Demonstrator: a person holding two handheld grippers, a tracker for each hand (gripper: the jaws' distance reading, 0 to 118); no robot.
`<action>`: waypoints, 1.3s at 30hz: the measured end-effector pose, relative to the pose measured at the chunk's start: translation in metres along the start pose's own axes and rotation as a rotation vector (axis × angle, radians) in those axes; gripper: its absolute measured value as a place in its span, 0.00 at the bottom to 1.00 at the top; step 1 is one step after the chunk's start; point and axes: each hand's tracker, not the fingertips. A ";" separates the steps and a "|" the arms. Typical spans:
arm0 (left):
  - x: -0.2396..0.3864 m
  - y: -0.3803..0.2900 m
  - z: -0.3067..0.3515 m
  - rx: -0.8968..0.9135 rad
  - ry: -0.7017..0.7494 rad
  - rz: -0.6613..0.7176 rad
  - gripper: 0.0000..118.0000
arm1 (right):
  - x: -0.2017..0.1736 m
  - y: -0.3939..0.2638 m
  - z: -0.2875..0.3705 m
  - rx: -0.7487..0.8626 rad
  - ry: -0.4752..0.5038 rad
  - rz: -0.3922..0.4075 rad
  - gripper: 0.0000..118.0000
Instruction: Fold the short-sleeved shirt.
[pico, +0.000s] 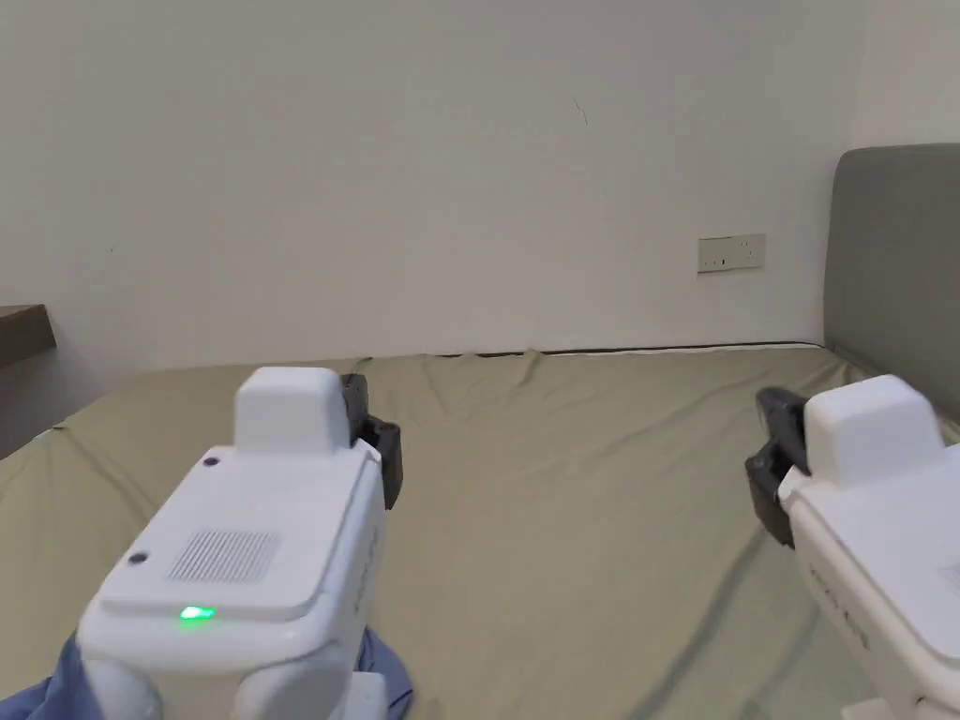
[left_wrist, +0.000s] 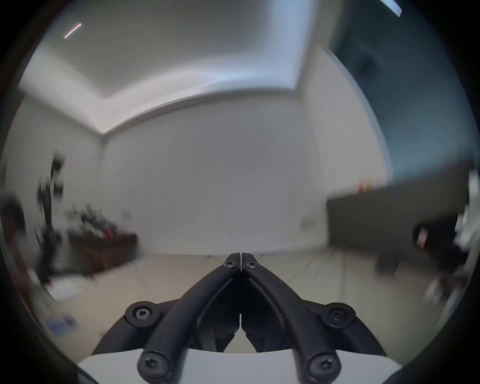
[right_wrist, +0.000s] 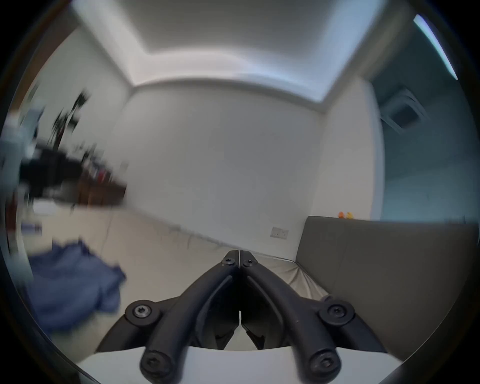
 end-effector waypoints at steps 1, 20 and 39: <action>0.000 -0.006 0.008 0.029 0.013 0.061 0.00 | -0.004 0.001 0.006 0.034 -0.039 -0.022 0.00; 0.002 -0.019 0.024 -0.065 0.075 -0.065 0.00 | -0.002 -0.008 0.013 0.069 -0.079 -0.096 0.00; 0.012 -0.021 0.034 0.053 0.035 -0.078 0.00 | 0.003 -0.031 0.027 0.199 -0.113 -0.074 0.00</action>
